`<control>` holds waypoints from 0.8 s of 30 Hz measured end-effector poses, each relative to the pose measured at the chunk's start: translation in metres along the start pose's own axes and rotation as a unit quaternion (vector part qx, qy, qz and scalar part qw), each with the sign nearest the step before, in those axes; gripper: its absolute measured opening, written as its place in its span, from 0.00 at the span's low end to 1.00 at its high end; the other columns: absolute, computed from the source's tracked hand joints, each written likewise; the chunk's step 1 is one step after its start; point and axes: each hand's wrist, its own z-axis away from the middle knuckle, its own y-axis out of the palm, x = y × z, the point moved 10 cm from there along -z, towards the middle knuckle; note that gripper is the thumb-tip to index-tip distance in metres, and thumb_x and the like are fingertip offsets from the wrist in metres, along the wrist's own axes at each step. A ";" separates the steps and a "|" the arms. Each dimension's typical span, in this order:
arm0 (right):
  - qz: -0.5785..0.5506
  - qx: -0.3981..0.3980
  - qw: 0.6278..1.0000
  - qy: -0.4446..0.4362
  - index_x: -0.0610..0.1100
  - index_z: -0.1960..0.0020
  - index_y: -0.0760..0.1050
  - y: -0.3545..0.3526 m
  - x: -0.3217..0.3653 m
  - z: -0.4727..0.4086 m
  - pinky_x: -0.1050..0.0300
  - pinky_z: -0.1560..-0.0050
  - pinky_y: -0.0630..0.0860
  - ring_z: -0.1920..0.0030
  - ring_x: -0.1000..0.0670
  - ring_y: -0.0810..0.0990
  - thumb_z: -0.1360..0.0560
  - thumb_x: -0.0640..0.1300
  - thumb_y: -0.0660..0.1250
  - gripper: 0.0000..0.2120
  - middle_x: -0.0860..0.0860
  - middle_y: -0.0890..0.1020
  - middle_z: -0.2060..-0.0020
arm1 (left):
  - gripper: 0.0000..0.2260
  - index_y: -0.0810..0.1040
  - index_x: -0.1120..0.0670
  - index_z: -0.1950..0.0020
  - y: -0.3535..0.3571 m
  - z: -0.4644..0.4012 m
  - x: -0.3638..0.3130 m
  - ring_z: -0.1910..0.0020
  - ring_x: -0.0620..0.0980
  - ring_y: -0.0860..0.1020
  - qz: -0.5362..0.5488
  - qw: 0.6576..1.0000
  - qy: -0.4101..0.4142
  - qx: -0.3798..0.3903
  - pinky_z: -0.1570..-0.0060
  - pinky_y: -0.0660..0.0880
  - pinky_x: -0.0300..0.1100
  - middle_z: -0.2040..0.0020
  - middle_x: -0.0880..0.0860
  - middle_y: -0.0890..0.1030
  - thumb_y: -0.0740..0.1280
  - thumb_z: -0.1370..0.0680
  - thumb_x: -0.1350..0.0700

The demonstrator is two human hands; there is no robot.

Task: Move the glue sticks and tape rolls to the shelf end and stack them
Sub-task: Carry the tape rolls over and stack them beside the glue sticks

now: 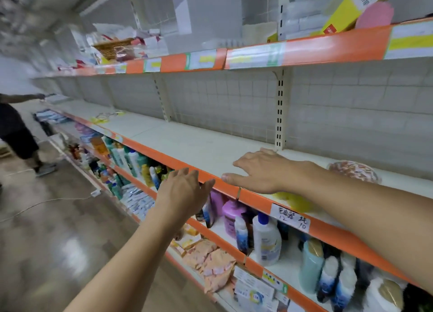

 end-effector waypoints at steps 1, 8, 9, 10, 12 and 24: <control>-0.001 0.005 1.000 -0.009 0.48 0.23 0.63 0.002 0.009 -0.014 0.44 0.25 0.55 0.26 0.45 0.65 0.24 0.73 0.41 0.41 0.45 0.68 0.26 | 0.30 0.73 0.53 0.33 0.003 -0.005 0.016 0.32 0.56 0.69 -0.002 1.000 -0.011 0.007 0.34 0.69 0.53 0.32 0.55 0.74 0.49 0.20 0.33; -0.025 0.026 0.998 -0.050 0.50 0.30 0.71 0.026 0.068 -0.113 0.44 0.29 0.59 0.32 0.44 0.71 0.24 0.73 0.42 0.38 0.45 0.75 0.34 | 0.29 0.74 0.54 0.37 0.014 -0.042 0.114 0.34 0.57 0.69 -0.023 0.996 -0.070 0.049 0.38 0.69 0.52 0.35 0.56 0.74 0.48 0.20 0.33; -0.030 0.028 0.998 -0.056 0.50 0.32 0.72 0.030 0.077 -0.124 0.45 0.30 0.60 0.34 0.44 0.72 0.23 0.73 0.43 0.36 0.46 0.76 0.37 | 0.29 0.74 0.54 0.37 0.015 -0.047 0.126 0.34 0.57 0.69 -0.018 0.996 -0.076 0.049 0.37 0.69 0.52 0.35 0.55 0.73 0.48 0.20 0.34; -0.031 0.029 0.997 -0.064 0.50 0.34 0.72 0.033 0.086 -0.135 0.45 0.31 0.61 0.36 0.45 0.73 0.23 0.72 0.44 0.35 0.46 0.76 0.40 | 0.29 0.73 0.55 0.37 0.018 -0.053 0.137 0.33 0.57 0.68 -0.016 0.995 -0.078 0.051 0.37 0.69 0.52 0.35 0.56 0.73 0.49 0.20 0.34; -0.030 0.025 0.996 -0.076 0.49 0.37 0.72 0.037 0.103 -0.159 0.46 0.32 0.62 0.38 0.45 0.73 0.23 0.71 0.45 0.33 0.46 0.76 0.43 | 0.29 0.72 0.56 0.35 0.021 -0.061 0.158 0.32 0.58 0.68 -0.020 0.995 -0.083 0.054 0.36 0.68 0.52 0.33 0.56 0.73 0.49 0.19 0.34; -0.040 0.020 0.989 -0.142 0.48 0.25 0.65 0.034 0.202 -0.314 0.46 0.24 0.53 0.26 0.45 0.63 0.22 0.70 0.48 0.36 0.48 0.67 0.27 | 0.27 0.69 0.55 0.30 0.033 -0.132 0.298 0.29 0.57 0.65 -0.022 0.988 -0.143 0.048 0.33 0.66 0.53 0.30 0.56 0.70 0.49 0.18 0.37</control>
